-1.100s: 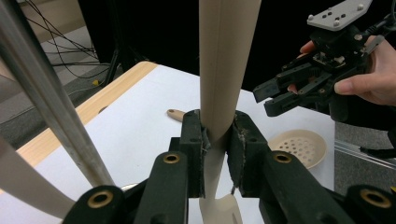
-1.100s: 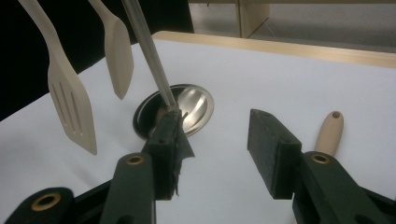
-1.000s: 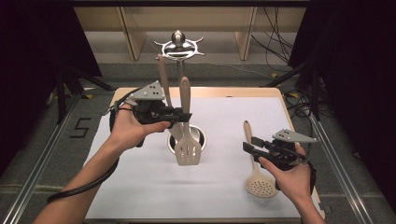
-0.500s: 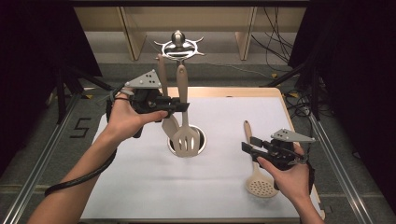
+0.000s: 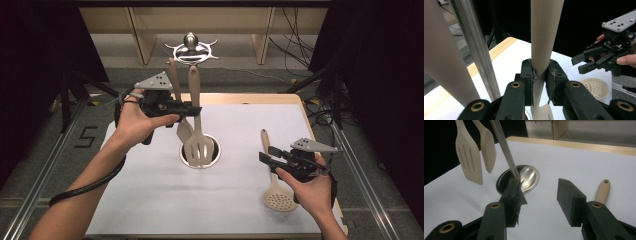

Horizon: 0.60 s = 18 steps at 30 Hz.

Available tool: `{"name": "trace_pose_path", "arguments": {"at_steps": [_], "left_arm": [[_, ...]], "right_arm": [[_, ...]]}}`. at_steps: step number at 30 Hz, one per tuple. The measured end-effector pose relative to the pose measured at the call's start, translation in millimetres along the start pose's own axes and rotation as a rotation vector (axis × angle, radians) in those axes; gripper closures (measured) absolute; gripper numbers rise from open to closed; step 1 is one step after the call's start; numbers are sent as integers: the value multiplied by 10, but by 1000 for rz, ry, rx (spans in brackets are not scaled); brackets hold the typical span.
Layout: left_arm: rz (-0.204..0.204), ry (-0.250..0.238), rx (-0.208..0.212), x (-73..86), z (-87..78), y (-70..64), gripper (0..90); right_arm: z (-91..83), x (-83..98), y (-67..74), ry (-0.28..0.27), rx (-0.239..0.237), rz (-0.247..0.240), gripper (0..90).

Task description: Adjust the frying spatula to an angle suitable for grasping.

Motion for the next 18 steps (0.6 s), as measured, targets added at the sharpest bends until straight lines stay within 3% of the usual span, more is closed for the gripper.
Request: {"name": "trace_pose_path", "arguments": {"at_steps": [4, 7, 9, 16, 17, 18], "left_arm": [[1, 1, 8, 3, 22, 35, 763], [-25, 1, 0, 13, 38, 56, 762], [-28, -2, -5, 16, 46, 72, 761], [-52, -29, 0, 33, 56, 78, 752], [-54, -28, -15, 40, 43, 80, 749], [-57, -34, -23, 46, 32, 84, 744]], "right_arm": [[-13, -6, 0, 2, 1, 8, 551], [-4, -2, -21, -7, 6, -12, 551], [-4, 5, -9, 3, -1, 9, 551], [-9, 13, -24, 8, 12, 3, 549], [-6, 14, -24, 8, 11, 2, 548], [-6, 22, 12, 16, 2, 45, 548]]}}
Point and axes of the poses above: each handheld gripper's, and its own axes: z roughly forward along the jaws, x roughly out of its underside, y roughly to its left, the point moved 7 cm from there along z, roughly forward along the jaws, and after that the axes turned 4 degrees about -z, right-handed, at the moved point
